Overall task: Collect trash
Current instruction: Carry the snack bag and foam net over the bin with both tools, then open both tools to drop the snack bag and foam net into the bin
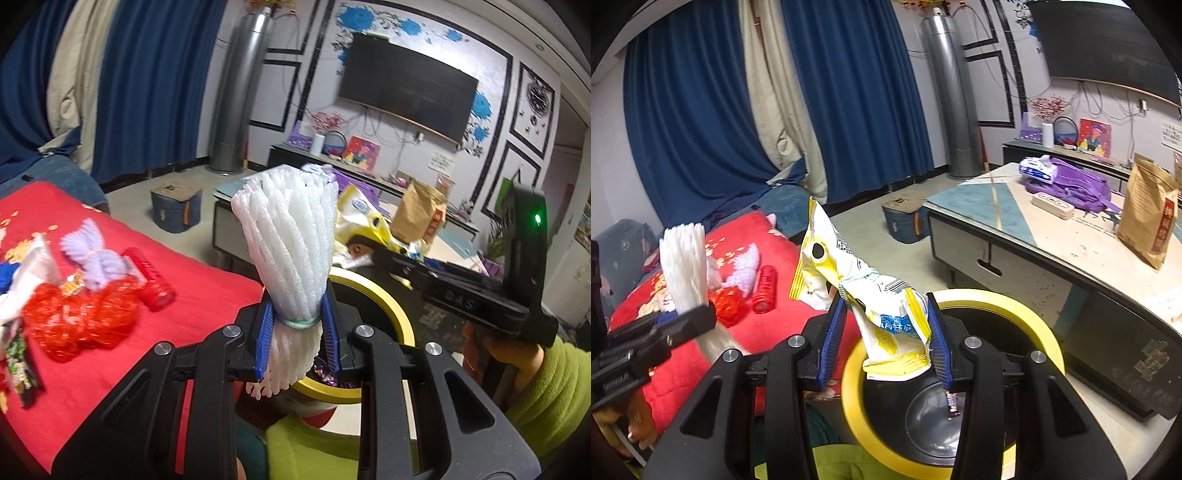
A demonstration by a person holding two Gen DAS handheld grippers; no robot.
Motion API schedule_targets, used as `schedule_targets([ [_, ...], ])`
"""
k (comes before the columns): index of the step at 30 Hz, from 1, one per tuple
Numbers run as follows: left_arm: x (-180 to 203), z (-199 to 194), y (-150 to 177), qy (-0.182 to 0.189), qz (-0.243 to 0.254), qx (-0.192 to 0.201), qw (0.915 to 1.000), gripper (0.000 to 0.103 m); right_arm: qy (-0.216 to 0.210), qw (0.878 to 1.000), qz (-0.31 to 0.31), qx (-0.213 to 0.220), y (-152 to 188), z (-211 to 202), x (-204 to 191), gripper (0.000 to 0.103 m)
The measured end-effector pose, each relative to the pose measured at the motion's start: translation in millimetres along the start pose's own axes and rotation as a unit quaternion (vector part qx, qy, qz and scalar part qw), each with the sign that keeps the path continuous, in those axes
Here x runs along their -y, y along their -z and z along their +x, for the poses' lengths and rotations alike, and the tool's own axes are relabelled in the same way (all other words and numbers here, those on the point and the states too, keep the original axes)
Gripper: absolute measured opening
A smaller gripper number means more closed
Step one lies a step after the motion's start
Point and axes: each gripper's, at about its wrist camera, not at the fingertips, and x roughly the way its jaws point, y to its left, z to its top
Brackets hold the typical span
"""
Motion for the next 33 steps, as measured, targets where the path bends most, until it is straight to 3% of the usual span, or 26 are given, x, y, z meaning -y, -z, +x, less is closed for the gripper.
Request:
schedule_targets([
  [18,40.1,53.8,20.3,0.050,0.048,-0.045,0.9966,0.018,0.066,0.997,0.038,-0.013,13.2,12.4,54.1,0.041],
  [33,41.3,106.0,35.7,0.064,0.044,-0.090,0.9929,0.018,0.099,0.991,0.071,-0.057,39.3,38.6,90.8,0.041],
])
